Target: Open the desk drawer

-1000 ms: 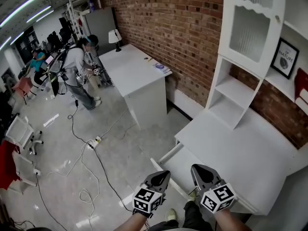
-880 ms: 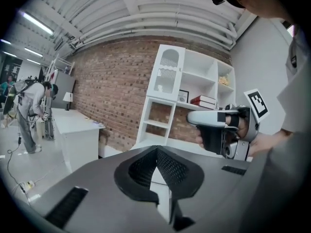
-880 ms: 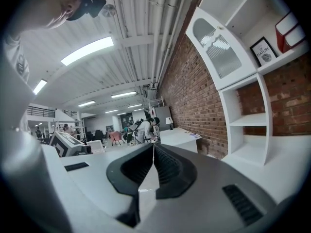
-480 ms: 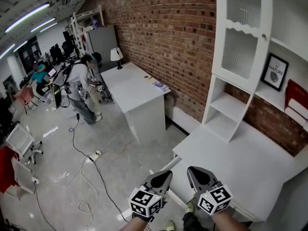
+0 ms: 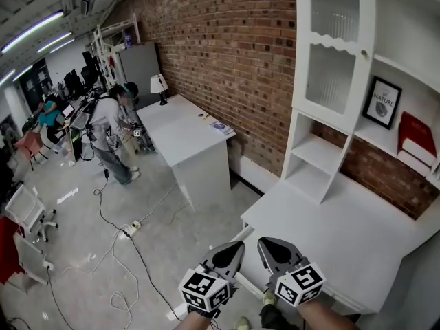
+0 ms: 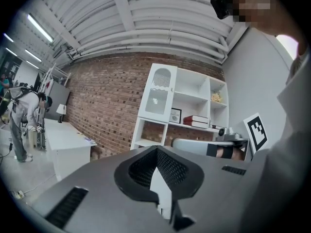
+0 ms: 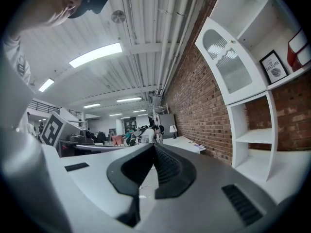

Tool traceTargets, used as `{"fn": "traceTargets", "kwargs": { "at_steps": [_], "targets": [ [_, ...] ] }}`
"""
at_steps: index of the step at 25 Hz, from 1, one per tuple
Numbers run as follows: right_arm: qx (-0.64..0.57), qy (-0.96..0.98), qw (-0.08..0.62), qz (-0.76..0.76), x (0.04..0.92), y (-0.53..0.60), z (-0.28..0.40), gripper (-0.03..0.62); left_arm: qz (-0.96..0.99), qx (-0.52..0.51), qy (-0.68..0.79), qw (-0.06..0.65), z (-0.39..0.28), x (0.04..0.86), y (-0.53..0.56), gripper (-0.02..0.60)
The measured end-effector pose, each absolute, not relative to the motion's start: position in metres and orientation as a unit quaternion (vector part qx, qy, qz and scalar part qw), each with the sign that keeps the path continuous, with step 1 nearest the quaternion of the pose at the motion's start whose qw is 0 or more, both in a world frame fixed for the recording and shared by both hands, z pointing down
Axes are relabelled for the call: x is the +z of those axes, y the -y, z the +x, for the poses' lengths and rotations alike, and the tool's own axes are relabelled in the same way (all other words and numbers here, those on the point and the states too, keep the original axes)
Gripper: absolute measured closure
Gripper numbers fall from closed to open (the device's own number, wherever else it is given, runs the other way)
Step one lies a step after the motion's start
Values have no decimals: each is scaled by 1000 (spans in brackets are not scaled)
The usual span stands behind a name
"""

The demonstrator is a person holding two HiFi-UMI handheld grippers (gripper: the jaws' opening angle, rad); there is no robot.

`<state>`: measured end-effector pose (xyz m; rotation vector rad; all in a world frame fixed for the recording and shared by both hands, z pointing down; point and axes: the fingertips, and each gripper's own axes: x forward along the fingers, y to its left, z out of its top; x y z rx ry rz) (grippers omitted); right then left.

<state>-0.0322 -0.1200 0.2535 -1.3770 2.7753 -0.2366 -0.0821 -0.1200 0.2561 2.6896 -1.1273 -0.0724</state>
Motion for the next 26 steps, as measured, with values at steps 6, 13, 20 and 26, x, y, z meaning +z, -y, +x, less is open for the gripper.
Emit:
{"fn": "traceTargets", "kwargs": {
  "at_steps": [6,13,20,26],
  "targets": [
    [-81,-892,13,-445,257,123,-32,577,916,-27,385,112,-81,257,123,569],
    [-85,-891,9,-447,261,127,-30,577,914,-25,391,106,-81,258,127,569],
    [-84,-891,5,-446,264,133,-30,577,912,-20,395,106,-80,264,133,569],
    [-82,-891,5,-446,267,140,-29,577,911,-19,398,104,-79,268,140,569]
  ]
}}
